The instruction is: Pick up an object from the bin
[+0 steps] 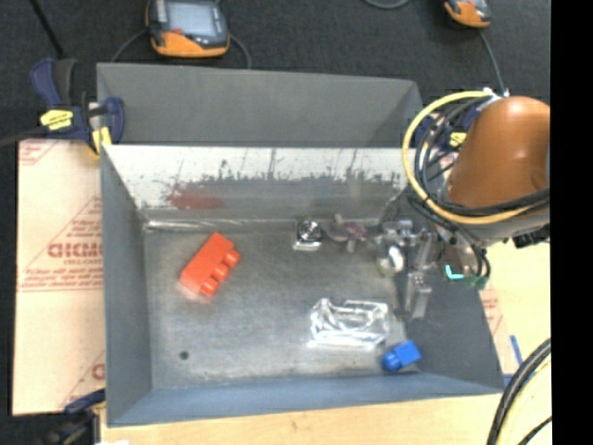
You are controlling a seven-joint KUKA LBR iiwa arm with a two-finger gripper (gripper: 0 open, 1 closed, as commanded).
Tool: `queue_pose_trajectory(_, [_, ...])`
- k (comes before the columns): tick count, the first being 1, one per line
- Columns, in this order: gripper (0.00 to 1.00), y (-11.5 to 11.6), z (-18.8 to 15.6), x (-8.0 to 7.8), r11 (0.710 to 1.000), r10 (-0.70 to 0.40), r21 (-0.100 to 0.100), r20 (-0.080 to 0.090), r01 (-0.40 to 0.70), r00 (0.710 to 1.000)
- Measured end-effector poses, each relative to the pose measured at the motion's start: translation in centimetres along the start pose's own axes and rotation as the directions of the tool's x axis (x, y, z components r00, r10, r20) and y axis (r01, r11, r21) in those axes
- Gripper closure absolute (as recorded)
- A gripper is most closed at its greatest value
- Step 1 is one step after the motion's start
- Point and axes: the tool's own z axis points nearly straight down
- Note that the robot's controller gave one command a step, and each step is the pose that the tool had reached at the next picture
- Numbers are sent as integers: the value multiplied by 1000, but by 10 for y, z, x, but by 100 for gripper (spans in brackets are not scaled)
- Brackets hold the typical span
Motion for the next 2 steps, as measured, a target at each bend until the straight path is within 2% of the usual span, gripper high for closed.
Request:
queue_pose_trajectory(1, [0, -13, 137, 34, 998, -65, 0, 1, 65, 998])
queue_pose_trajectory(2, [100, -12, 132, 31, 998, -70, 1, 9, 70, 998])
